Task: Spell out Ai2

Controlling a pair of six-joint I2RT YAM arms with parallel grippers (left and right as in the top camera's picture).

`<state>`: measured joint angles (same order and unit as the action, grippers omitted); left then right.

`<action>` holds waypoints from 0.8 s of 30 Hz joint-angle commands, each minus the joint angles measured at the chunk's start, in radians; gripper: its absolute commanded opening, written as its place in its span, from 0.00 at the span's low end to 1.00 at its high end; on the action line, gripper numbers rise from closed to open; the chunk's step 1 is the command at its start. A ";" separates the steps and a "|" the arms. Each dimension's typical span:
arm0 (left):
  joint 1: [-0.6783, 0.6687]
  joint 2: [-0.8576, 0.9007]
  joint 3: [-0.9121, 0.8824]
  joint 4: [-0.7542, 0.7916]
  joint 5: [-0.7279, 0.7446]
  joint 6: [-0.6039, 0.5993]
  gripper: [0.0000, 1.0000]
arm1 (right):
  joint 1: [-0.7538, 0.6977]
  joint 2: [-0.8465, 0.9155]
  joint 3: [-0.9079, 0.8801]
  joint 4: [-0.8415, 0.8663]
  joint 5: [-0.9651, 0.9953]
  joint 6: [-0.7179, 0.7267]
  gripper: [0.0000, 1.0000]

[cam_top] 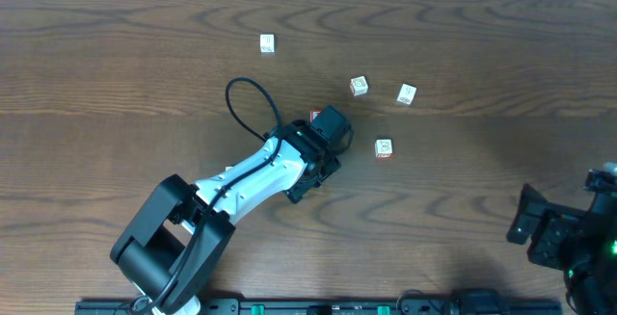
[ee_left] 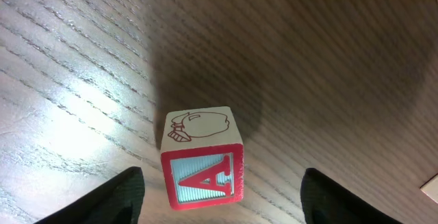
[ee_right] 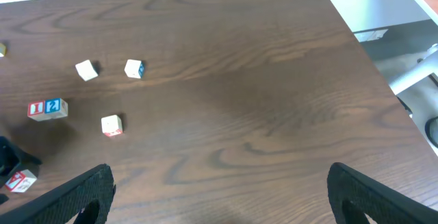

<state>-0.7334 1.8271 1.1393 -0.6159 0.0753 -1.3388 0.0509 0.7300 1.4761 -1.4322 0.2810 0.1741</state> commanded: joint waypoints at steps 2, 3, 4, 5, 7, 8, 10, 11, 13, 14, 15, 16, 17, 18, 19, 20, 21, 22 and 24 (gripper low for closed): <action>-0.001 0.006 -0.005 0.000 -0.009 -0.008 0.70 | -0.013 -0.003 -0.001 -0.006 0.000 -0.003 0.99; -0.001 0.006 -0.005 0.000 -0.011 -0.008 0.68 | -0.013 -0.003 -0.001 -0.008 0.000 -0.004 0.99; -0.001 0.006 -0.005 0.000 -0.013 -0.008 0.68 | -0.013 -0.003 -0.001 -0.010 0.000 -0.004 0.99; -0.001 0.006 -0.005 0.000 -0.013 -0.008 0.67 | -0.013 -0.003 -0.001 -0.012 0.000 -0.004 0.99; -0.001 0.006 -0.005 0.000 -0.013 -0.008 0.62 | -0.013 -0.003 -0.001 -0.016 0.002 -0.004 0.99; -0.001 0.006 -0.005 0.000 -0.013 -0.008 0.61 | -0.013 -0.003 -0.001 -0.017 0.006 -0.004 0.99; -0.001 0.008 -0.005 0.000 -0.012 -0.008 0.61 | -0.013 -0.003 -0.001 -0.019 0.011 -0.004 0.99; -0.001 0.010 -0.005 0.000 -0.012 -0.008 0.61 | -0.013 -0.003 -0.001 -0.020 0.011 -0.004 0.99; -0.001 0.012 -0.005 -0.001 -0.012 -0.008 0.61 | -0.013 -0.003 -0.001 -0.020 0.011 -0.004 0.99; -0.001 0.013 -0.005 -0.002 -0.012 -0.008 0.61 | -0.013 -0.003 -0.001 -0.020 0.011 -0.004 0.99; -0.001 0.013 -0.005 -0.004 -0.012 -0.008 0.60 | -0.013 -0.003 -0.001 -0.020 0.011 -0.004 0.99; -0.001 0.013 -0.005 -0.005 -0.012 -0.008 0.61 | -0.013 -0.003 -0.001 -0.020 0.011 -0.004 0.99; -0.001 0.013 -0.005 -0.007 -0.013 -0.008 0.57 | -0.013 -0.003 -0.001 -0.020 0.011 -0.004 0.99; -0.001 0.013 -0.005 -0.008 -0.013 -0.008 0.55 | -0.013 -0.003 -0.001 -0.020 0.011 -0.004 0.99; -0.001 0.013 -0.005 -0.008 -0.013 -0.008 0.55 | -0.013 -0.003 -0.001 -0.020 0.011 -0.004 0.99; -0.001 0.013 -0.005 -0.008 -0.013 -0.008 0.54 | -0.013 -0.003 -0.001 -0.020 0.011 -0.004 0.99; -0.001 0.013 -0.005 -0.009 -0.016 -0.008 0.54 | -0.013 -0.003 -0.001 -0.020 0.011 -0.004 0.99; -0.001 0.013 -0.005 -0.012 -0.023 -0.008 0.54 | -0.013 -0.003 -0.001 -0.020 0.011 -0.004 0.99; -0.001 0.014 -0.005 -0.018 -0.034 -0.008 0.54 | -0.013 -0.003 -0.001 -0.021 0.011 -0.004 0.99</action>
<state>-0.7334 1.8275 1.1393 -0.6247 0.0708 -1.3392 0.0509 0.7300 1.4761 -1.4479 0.2829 0.1741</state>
